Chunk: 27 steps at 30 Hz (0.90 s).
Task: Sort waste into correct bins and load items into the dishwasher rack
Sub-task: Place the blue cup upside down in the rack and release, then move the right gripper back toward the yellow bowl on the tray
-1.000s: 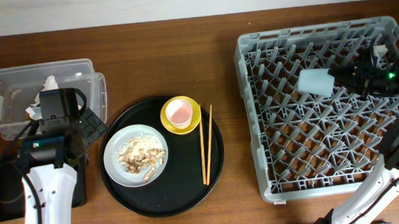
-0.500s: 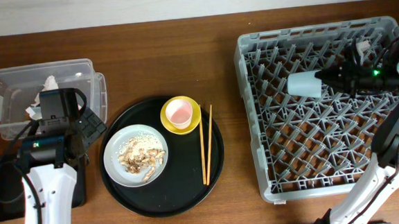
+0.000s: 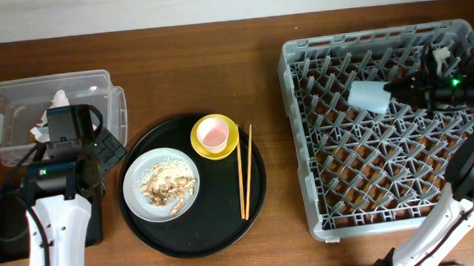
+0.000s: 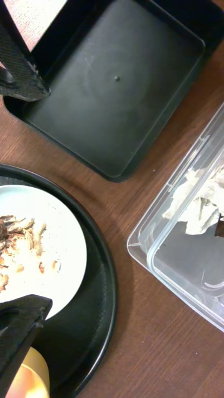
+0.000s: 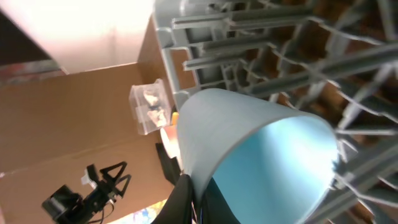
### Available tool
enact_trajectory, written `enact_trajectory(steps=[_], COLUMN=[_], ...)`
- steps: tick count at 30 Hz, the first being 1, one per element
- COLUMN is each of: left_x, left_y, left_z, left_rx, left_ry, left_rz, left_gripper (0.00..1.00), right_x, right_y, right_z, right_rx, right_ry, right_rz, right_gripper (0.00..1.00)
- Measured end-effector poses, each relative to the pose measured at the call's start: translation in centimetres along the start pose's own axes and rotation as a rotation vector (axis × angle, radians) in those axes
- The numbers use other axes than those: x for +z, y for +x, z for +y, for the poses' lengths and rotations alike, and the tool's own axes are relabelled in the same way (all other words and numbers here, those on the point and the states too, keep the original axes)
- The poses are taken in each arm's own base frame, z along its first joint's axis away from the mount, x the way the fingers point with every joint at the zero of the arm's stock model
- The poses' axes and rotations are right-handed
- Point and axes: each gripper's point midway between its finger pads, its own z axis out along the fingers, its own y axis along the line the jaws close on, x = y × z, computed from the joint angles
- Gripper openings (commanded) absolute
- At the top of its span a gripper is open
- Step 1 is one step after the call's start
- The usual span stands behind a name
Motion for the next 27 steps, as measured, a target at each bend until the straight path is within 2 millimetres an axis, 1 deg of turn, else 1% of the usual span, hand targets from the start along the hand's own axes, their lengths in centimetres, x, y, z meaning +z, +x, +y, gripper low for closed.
enact_trajectory(steps=[2,3,6,8,10,12,15,19,20,22,23,24,25,26,27], left_x=[0.0,0.0,0.0,0.0,0.0,0.0,0.0,0.0,0.0,0.0,0.0,0.0,0.0,0.0,0.0], left_y=[0.0,0.0,0.0,0.0,0.0,0.0,0.0,0.0,0.0,0.0,0.0,0.0,0.0,0.0,0.0], left_z=[0.0,0.0,0.0,0.0,0.0,0.0,0.0,0.0,0.0,0.0,0.0,0.0,0.0,0.0,0.0], left_rx=[0.000,0.000,0.000,0.000,0.000,0.000,0.000,0.000,0.000,0.000,0.000,0.000,0.000,0.000,0.000], left_ry=[0.000,0.000,0.000,0.000,0.000,0.000,0.000,0.000,0.000,0.000,0.000,0.000,0.000,0.000,0.000], left_rz=[0.000,0.000,0.000,0.000,0.000,0.000,0.000,0.000,0.000,0.000,0.000,0.000,0.000,0.000,0.000], left_gripper=[0.99,0.99,0.99,0.99,0.99,0.99,0.99,0.99,0.99,0.99,0.99,0.99,0.99,0.99,0.99], right_x=[-0.5,-0.7,-1.9,-3.1,-4.2,-5.1,-6.1,-7.9,-8.5,-8.8,-8.6,-8.4,-8.0,-7.1,-5.7], right_y=[0.0,-0.1,-0.1,0.2,0.3,0.2,0.2,0.3,0.6,1.4,2.0,2.4,2.9,3.8,4.9], right_z=[-0.2,-0.3,-1.6,-2.8,-3.3,-3.1,-2.0,0.2,1.2,3.2,4.8,5.6,6.8,8.6,10.8], right_rx=[0.015,0.021,0.047,0.082,0.105,0.116,0.125,0.083,0.060,0.007,-0.035,-0.060,-0.093,-0.155,-0.232], right_ry=[0.033,0.052,0.168,0.244,0.292,0.330,0.370,0.451,0.477,0.515,0.529,0.536,0.539,0.545,0.547], right_rz=[0.000,0.000,-0.001,0.001,-0.007,-0.016,-0.028,-0.077,-0.097,-0.124,-0.134,-0.137,-0.137,-0.131,-0.115], right_gripper=[0.06,0.13,0.14,0.14,0.14,0.13,0.14,0.15,0.15,0.18,0.22,0.24,0.29,0.36,0.46])
